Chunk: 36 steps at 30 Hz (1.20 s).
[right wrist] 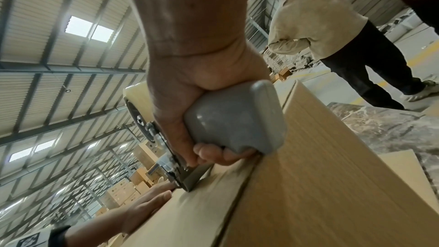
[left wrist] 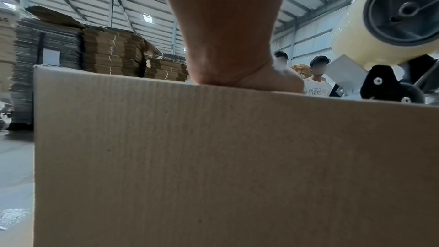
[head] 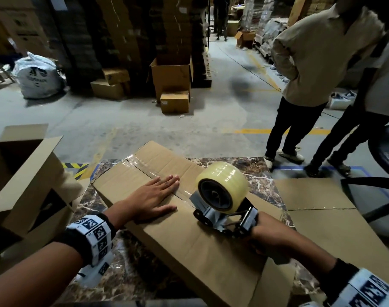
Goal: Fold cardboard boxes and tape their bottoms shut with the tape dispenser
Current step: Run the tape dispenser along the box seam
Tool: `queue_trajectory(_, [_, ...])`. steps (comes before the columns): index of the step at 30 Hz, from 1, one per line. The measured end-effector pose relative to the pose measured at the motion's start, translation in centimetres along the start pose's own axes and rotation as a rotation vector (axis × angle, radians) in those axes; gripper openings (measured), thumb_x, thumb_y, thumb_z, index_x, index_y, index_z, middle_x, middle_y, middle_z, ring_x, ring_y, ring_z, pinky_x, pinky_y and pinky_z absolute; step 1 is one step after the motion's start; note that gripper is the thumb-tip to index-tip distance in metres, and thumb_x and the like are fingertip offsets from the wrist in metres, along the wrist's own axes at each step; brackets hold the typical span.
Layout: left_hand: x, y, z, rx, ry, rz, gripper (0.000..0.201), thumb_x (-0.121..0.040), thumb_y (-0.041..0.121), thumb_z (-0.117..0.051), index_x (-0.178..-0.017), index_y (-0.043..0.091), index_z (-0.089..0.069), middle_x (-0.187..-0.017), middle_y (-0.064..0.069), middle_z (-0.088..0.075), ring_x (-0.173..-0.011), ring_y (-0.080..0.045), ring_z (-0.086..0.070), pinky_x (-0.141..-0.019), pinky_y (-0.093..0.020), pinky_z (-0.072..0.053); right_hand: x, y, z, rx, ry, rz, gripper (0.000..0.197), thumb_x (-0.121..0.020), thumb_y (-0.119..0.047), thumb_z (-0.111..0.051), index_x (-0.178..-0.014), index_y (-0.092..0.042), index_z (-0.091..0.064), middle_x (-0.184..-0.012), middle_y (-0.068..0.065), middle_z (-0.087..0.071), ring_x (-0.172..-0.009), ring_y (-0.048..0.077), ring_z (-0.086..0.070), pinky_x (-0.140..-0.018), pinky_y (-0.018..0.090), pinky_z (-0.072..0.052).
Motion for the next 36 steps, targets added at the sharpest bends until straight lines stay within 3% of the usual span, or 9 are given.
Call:
queue_trajectory(3, [0.2, 1.0, 0.4, -0.003, -0.008, 0.044, 0.091, -0.088, 0.081, -0.005, -0.155, 0.021, 0.010, -0.162, 0.004, 0.015, -0.149, -0.010, 0.015, -0.124, -0.039, -0.002, 0.0, 0.0, -0.1, 0.019, 0.023, -0.011, 0.021, -0.083, 0.005, -0.057, -0.093, -0.010, -0.067, -0.055, 0.003, -0.052, -0.046, 0.015, -0.043, -0.046, 0.026, -0.036])
queue_trajectory(8, [0.3, 5.0, 0.5, 0.015, -0.020, 0.007, 0.098, -0.084, 0.083, -0.004, -0.154, 0.017, 0.013, -0.160, -0.003, 0.019, -0.149, -0.016, 0.018, -0.121, -0.036, 0.013, 0.7, -0.2, 0.0, 0.027, 0.026, -0.027, 0.013, -0.084, 0.001, -0.058, -0.092, -0.005, -0.065, -0.064, 0.008, -0.051, -0.051, 0.015, -0.043, -0.048, 0.027, -0.036])
queue_trajectory(14, [0.5, 6.9, 0.8, 0.035, 0.006, -0.041, 0.105, -0.076, 0.088, 0.006, -0.153, 0.017, 0.013, -0.160, -0.005, 0.018, -0.148, -0.019, 0.020, -0.119, -0.036, 0.017, 1.9, -0.9, -0.5, 0.033, 0.026, -0.073, 0.016, -0.085, -0.001, -0.064, -0.077, -0.015, -0.064, -0.063, 0.004, -0.055, -0.053, 0.013, -0.050, -0.052, 0.027, -0.044])
queue_trajectory(18, [0.7, 7.2, 0.9, 0.002, 0.012, -0.040, 0.106, -0.075, 0.088, 0.009, -0.154, 0.016, 0.012, -0.159, -0.005, 0.019, -0.148, -0.019, 0.021, -0.117, -0.036, 0.020, 3.1, -1.8, -0.9, 0.123, 0.033, -0.084, 0.003, -0.087, -0.011, -0.068, -0.086, -0.013, -0.068, -0.070, 0.002, -0.063, -0.058, 0.012, -0.057, -0.055, 0.026, -0.048])
queue_trajectory(24, [1.1, 7.7, 0.8, -0.004, 0.024, -0.045, 0.110, -0.072, 0.090, 0.013, -0.155, 0.016, 0.011, -0.160, -0.004, 0.018, -0.148, -0.019, 0.021, -0.117, -0.036, 0.019, 4.4, -2.1, -1.8, 0.143, 0.098, -0.072, 0.005, -0.089, -0.011, -0.067, -0.086, -0.014, -0.069, -0.069, -0.002, -0.068, -0.057, 0.009, -0.059, -0.052, 0.022, -0.049])
queue_trajectory(29, [1.3, 7.8, 0.8, 0.025, 0.029, -0.031, 0.111, -0.072, 0.091, 0.010, -0.155, 0.017, 0.012, -0.160, -0.004, 0.019, -0.148, -0.019, 0.022, -0.119, -0.036, 0.017, 4.0, -1.0, -1.7, 0.109, 0.124, -0.063, 0.005, -0.084, -0.008, -0.068, -0.083, -0.012, -0.068, -0.075, 0.007, -0.064, -0.066, 0.019, -0.060, -0.065, 0.034, -0.055])
queue_trajectory(36, [0.4, 7.6, 0.8, 0.017, 0.024, -0.002, 0.112, -0.069, 0.093, 0.011, -0.154, 0.019, 0.012, -0.160, -0.003, 0.018, -0.148, -0.020, 0.020, -0.118, -0.037, 0.017, 3.1, -0.7, -1.2, 0.122, 0.135, -0.008, 0.006, -0.086, -0.008, -0.064, -0.087, -0.013, -0.068, -0.073, 0.004, -0.064, -0.060, 0.014, -0.059, -0.056, 0.027, -0.053])
Point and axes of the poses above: each hand's wrist, its own x-axis away from the middle knuckle, its own z-axis out of the back of the hand, y = z × x, the point moved 1 cm from there along -x, towards the middle knuckle
